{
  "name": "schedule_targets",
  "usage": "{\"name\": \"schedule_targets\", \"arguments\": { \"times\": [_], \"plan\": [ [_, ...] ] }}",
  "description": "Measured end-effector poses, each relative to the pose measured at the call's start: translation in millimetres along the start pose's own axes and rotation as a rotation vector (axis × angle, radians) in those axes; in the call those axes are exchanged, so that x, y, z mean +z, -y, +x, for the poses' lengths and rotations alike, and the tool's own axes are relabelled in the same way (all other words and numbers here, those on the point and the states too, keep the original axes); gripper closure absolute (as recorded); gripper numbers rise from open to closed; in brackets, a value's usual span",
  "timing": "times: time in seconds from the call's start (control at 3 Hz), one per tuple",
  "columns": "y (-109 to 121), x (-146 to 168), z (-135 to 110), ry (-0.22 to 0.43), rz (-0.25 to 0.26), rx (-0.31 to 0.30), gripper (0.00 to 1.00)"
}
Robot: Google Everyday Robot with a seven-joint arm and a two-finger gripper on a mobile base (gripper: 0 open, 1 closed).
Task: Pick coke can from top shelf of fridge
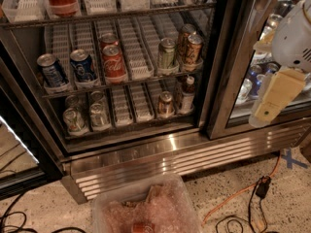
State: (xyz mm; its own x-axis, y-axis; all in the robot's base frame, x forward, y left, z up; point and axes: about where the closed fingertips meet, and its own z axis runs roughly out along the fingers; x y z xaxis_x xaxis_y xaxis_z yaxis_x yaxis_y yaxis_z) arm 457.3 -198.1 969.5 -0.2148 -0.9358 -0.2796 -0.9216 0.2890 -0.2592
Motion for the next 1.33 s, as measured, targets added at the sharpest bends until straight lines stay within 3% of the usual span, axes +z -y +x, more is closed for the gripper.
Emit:
{"name": "schedule_targets", "arguments": {
  "times": [0.33, 0.67, 1.0, 1.33],
  "plan": [
    [18, 2, -23, 0.081, 0.039, 0.012, 0.0],
    [37, -8, -60, 0.201, 0.096, 0.004, 0.0],
    [37, -8, -60, 0.201, 0.096, 0.004, 0.0],
    [39, -12, -83, 0.245, 0.121, -0.028, 0.0]
  ]
}}
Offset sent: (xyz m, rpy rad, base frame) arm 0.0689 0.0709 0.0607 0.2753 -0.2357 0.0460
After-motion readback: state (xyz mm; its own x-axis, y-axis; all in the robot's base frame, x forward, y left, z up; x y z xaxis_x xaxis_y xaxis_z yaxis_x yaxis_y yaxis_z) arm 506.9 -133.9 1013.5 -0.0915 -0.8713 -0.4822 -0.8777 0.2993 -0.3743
